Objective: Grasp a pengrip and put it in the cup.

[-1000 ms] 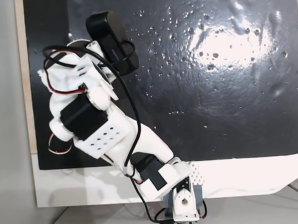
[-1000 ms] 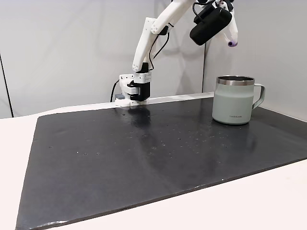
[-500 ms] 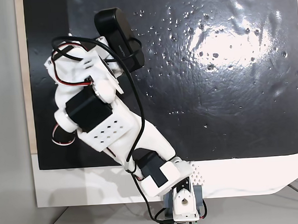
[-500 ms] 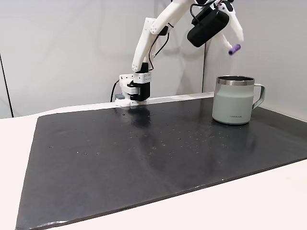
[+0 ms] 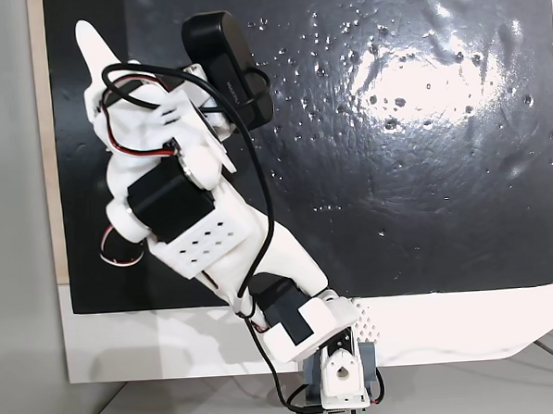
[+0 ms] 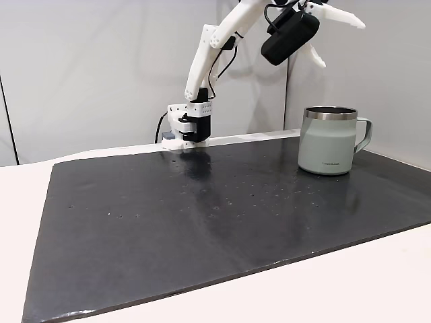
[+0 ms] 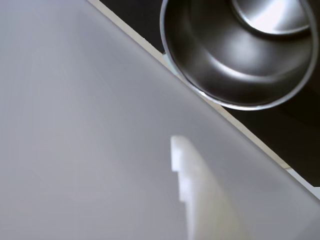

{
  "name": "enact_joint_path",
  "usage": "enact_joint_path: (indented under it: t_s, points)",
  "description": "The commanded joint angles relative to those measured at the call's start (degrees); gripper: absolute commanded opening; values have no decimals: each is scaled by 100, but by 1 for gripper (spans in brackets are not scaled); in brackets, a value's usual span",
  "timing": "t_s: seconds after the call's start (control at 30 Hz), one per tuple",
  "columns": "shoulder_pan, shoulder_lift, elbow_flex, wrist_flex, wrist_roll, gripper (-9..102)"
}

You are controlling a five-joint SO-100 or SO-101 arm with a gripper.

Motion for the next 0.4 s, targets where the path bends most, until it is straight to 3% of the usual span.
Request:
enact_joint_path:
  t_s: [0.0, 0.37]
  points:
    - [88, 26, -378, 0, 9, 41]
    - [149, -26, -378, 9, -18, 41]
